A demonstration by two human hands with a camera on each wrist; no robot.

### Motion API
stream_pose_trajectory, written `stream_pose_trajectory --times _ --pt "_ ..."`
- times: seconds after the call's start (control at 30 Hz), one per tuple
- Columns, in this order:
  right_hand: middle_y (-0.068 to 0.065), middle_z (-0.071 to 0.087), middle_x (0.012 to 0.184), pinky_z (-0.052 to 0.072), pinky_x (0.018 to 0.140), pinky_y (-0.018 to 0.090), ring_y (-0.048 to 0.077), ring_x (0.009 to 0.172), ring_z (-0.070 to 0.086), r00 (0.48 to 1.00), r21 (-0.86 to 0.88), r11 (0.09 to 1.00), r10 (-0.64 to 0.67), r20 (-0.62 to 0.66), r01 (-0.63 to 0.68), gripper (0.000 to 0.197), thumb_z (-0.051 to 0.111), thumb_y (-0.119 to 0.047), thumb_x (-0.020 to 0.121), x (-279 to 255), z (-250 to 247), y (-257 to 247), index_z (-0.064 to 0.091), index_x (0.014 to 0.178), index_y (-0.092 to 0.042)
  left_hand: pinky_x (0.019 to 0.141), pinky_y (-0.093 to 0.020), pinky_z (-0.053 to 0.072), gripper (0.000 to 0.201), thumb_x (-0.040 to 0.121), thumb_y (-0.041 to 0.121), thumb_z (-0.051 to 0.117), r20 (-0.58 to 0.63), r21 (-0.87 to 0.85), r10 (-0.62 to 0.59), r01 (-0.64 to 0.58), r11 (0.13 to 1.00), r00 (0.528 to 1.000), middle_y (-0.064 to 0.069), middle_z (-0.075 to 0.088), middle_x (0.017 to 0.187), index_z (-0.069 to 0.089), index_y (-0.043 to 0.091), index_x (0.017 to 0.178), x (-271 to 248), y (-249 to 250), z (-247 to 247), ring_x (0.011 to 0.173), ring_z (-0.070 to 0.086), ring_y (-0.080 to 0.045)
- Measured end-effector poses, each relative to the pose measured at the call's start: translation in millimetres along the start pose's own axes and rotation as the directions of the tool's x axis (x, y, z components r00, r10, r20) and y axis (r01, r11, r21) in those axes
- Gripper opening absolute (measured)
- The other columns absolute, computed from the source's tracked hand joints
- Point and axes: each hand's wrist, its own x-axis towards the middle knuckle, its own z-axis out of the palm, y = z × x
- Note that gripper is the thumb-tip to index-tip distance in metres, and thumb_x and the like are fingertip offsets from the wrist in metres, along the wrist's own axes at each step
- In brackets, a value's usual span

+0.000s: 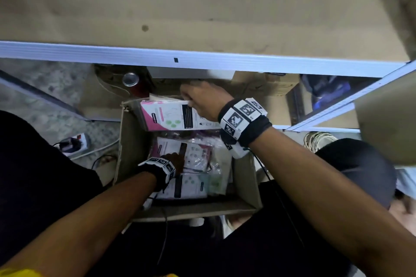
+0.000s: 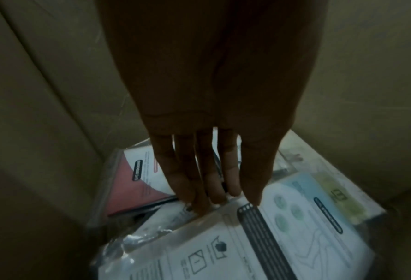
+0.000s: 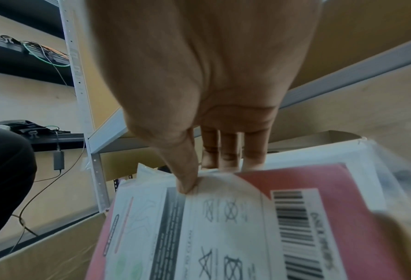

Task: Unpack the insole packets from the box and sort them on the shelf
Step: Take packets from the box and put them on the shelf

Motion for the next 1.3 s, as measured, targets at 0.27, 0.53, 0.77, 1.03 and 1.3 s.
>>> stream_pose_trajectory --times 0.27,0.53,0.77,1.03,1.3 --pt "0.003 0.054 0.105 0.05 0.081 0.041 0.024 0.095 0.054 1.0 0.044 0.999 0.003 0.022 -0.004 0.02 0.051 -0.01 0.095 1.7 -3.1 4.9 0.037 0.092 -0.024 0.1 -0.042 0.047 0.046 0.092 0.019 0.063 0.082 0.029 0.08 -0.082 0.996 0.993 -0.018 0.051 0.136 0.052 0.001 0.133 12.8 -0.9 5.3 0.125 0.052 -0.033" --pt "0.001 0.056 0.097 0.048 0.072 0.036 0.024 0.086 0.056 0.997 0.087 0.994 0.075 -0.021 -0.073 0.018 0.054 -0.008 0.093 1.4 -6.8 19.6 0.043 0.086 -0.02 0.098 -0.037 0.048 0.032 0.096 0.014 0.055 -0.165 -0.159 0.04 -0.066 0.985 0.985 -0.017 0.061 0.127 0.062 0.005 0.125 26.4 -24.0 -40.9 0.116 0.06 -0.031" --pt "0.0 0.056 0.091 0.045 0.065 0.034 0.022 0.079 0.055 0.992 0.101 0.988 0.122 -0.024 -0.119 0.018 0.052 -0.002 0.092 -2.3 -2.2 29.1 0.044 0.086 -0.018 0.103 -0.034 0.041 0.039 0.099 0.017 0.051 -0.301 -0.262 -0.098 0.017 0.965 0.949 -0.017 0.055 0.137 0.053 0.005 0.136 37.4 -28.8 -44.0 0.125 0.053 -0.031" --pt "0.0 0.057 0.086 0.043 0.063 0.032 0.022 0.077 0.056 0.992 0.086 0.989 0.121 -0.021 -0.118 0.017 0.054 -0.005 0.092 0.0 1.5 30.6 0.046 0.085 -0.019 0.103 -0.038 0.044 0.042 0.098 0.01 0.051 -0.278 -0.285 -0.072 -0.011 0.958 0.958 -0.018 0.057 0.136 0.05 0.004 0.14 33.3 -27.0 -43.0 0.123 0.056 -0.031" --pt "-0.005 0.054 0.08 0.038 0.056 0.028 0.019 0.073 0.053 0.994 0.061 0.992 0.109 -0.031 -0.107 0.018 0.056 -0.003 0.09 3.4 5.2 31.8 0.048 0.083 -0.018 0.093 -0.038 0.05 0.026 0.093 0.006 0.057 -0.219 -0.215 0.004 -0.052 0.975 0.976 -0.018 0.063 0.123 0.063 0.001 0.118 11.6 -23.4 -43.6 0.11 0.063 -0.031"
